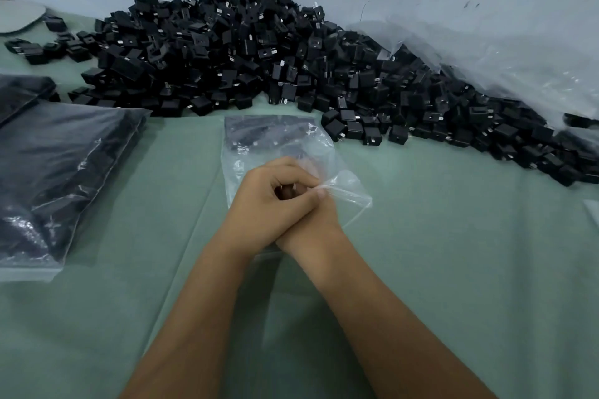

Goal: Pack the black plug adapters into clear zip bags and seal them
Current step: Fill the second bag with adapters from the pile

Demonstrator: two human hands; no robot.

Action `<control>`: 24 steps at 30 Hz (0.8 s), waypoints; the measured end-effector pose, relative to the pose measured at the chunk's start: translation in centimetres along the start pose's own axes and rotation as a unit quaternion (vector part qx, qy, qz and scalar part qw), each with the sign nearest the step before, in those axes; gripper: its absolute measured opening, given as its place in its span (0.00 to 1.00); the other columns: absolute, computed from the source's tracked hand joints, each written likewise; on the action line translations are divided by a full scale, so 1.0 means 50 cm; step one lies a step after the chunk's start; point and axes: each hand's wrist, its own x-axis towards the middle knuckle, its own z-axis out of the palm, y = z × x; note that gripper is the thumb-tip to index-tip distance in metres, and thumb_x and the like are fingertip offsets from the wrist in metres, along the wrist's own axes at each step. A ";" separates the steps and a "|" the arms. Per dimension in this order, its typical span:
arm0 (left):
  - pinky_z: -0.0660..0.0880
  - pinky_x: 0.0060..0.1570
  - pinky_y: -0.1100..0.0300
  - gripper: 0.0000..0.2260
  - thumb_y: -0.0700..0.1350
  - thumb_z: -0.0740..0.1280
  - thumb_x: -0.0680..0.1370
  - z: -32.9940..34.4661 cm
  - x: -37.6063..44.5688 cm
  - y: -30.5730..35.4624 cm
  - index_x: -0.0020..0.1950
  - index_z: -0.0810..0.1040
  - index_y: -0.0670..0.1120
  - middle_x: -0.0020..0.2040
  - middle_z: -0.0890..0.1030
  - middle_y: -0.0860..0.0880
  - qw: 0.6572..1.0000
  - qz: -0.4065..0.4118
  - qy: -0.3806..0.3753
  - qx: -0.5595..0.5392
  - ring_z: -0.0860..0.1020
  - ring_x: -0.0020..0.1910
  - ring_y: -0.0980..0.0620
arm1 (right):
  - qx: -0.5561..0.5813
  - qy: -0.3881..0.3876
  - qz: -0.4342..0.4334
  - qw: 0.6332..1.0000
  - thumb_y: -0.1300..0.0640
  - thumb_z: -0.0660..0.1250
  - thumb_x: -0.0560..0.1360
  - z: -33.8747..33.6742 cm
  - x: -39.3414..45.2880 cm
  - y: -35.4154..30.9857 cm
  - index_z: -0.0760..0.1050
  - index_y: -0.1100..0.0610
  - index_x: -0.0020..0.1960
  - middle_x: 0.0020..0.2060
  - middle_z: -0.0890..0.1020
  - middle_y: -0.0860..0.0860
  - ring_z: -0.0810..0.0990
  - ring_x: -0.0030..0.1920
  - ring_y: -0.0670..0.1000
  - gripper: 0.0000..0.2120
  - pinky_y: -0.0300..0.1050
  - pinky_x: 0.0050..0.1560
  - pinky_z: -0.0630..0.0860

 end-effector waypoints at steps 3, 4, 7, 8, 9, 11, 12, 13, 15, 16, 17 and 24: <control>0.68 0.41 0.74 0.06 0.38 0.75 0.72 -0.004 0.001 0.000 0.41 0.85 0.49 0.37 0.79 0.57 1.000 0.000 -0.003 -0.018 0.75 0.36 0.62 | 0.006 0.012 0.023 1.000 0.54 0.55 0.79 -0.008 -0.011 -0.005 0.67 0.53 0.62 0.58 0.73 0.48 0.72 0.59 0.48 0.12 0.37 0.49 0.65; 0.67 0.40 0.73 0.07 0.39 0.75 0.72 -0.004 0.001 0.000 0.41 0.84 0.52 0.36 0.79 0.58 1.000 -0.004 -0.009 -0.028 0.74 0.35 0.62 | 0.001 0.016 0.031 0.999 0.54 0.56 0.79 -0.011 -0.017 -0.008 0.67 0.53 0.62 0.57 0.73 0.48 0.73 0.58 0.49 0.12 0.38 0.48 0.64; 0.71 0.41 0.67 0.04 0.45 0.74 0.71 0.002 0.000 0.003 0.43 0.85 0.53 0.36 0.79 0.55 0.998 -0.028 -0.044 -0.041 0.76 0.37 0.56 | 0.018 0.031 0.057 0.998 0.55 0.56 0.79 -0.007 -0.042 -0.003 0.68 0.55 0.63 0.58 0.74 0.50 0.73 0.60 0.51 0.13 0.36 0.52 0.63; 0.73 0.42 0.64 0.05 0.45 0.73 0.71 0.000 -0.002 0.004 0.45 0.86 0.52 0.37 0.80 0.53 0.996 -0.039 -0.060 -0.056 0.77 0.39 0.53 | 0.031 0.037 0.072 0.996 0.55 0.57 0.79 -0.008 -0.049 0.000 0.68 0.55 0.64 0.60 0.74 0.50 0.72 0.61 0.50 0.14 0.34 0.55 0.62; 0.75 0.43 0.63 0.07 0.45 0.73 0.72 -0.004 -0.003 0.005 0.49 0.86 0.50 0.39 0.81 0.50 0.991 -0.052 -0.073 -0.096 0.79 0.40 0.52 | 0.036 0.033 0.082 0.995 0.53 0.57 0.80 -0.008 -0.055 0.003 0.67 0.55 0.66 0.62 0.73 0.50 0.71 0.63 0.51 0.16 0.33 0.59 0.61; 0.76 0.45 0.66 0.10 0.46 0.69 0.76 -0.019 -0.004 0.004 0.55 0.84 0.47 0.41 0.83 0.50 0.979 -0.071 -0.059 -0.181 0.80 0.42 0.56 | -0.004 0.014 0.060 0.998 0.50 0.52 0.82 -0.005 -0.059 0.003 0.62 0.55 0.72 0.72 0.64 0.55 0.61 0.72 0.57 0.21 0.44 0.73 0.52; 0.75 0.46 0.66 0.11 0.48 0.67 0.78 -0.028 -0.001 -0.003 0.56 0.84 0.48 0.43 0.83 0.52 0.981 -0.076 -0.012 -0.176 0.80 0.44 0.59 | -0.031 0.011 0.047 0.998 0.48 0.50 0.82 -0.001 -0.059 0.006 0.58 0.56 0.75 0.76 0.56 0.58 0.52 0.75 0.61 0.24 0.50 0.75 0.43; 0.74 0.48 0.64 0.10 0.49 0.65 0.79 -0.038 0.002 -0.012 0.56 0.84 0.50 0.45 0.84 0.54 0.984 -0.092 0.061 -0.138 0.80 0.47 0.60 | -0.038 0.013 0.056 0.998 0.47 0.51 0.81 0.002 -0.058 0.007 0.56 0.57 0.76 0.77 0.50 0.60 0.46 0.76 0.62 0.26 0.53 0.74 0.38; 0.75 0.56 0.56 0.09 0.47 0.65 0.79 -0.058 0.008 -0.040 0.55 0.83 0.52 0.52 0.83 0.55 0.963 -0.158 0.216 -0.030 0.79 0.55 0.55 | 0.003 0.034 0.079 0.996 0.48 0.53 0.80 0.006 -0.051 0.012 0.58 0.56 0.75 0.77 0.46 0.58 0.42 0.76 0.61 0.25 0.53 0.75 0.40; 0.72 0.61 0.55 0.10 0.45 0.65 0.79 -0.067 0.009 -0.054 0.57 0.82 0.52 0.56 0.82 0.53 0.948 -0.187 0.253 0.053 0.76 0.59 0.50 | 0.032 0.037 0.080 0.996 0.49 0.53 0.80 0.006 -0.047 0.014 0.63 0.56 0.72 0.77 0.46 0.57 0.41 0.77 0.60 0.23 0.53 0.75 0.41; 0.68 0.63 0.55 0.12 0.45 0.65 0.78 -0.074 0.007 -0.066 0.60 0.81 0.52 0.59 0.80 0.51 0.933 -0.206 0.257 0.147 0.73 0.63 0.47 | 0.063 0.039 0.085 0.994 0.49 0.53 0.81 0.009 -0.042 0.017 0.67 0.56 0.70 0.77 0.47 0.56 0.42 0.77 0.59 0.21 0.54 0.76 0.42; 0.57 0.69 0.50 0.19 0.46 0.64 0.77 -0.064 0.008 -0.085 0.69 0.74 0.53 0.66 0.74 0.45 0.896 -0.226 0.160 0.347 0.62 0.69 0.43 | 0.029 0.056 0.116 0.991 0.48 0.52 0.79 0.018 0.002 0.033 0.42 0.62 0.78 0.77 0.46 0.58 0.42 0.76 0.57 0.34 0.55 0.75 0.39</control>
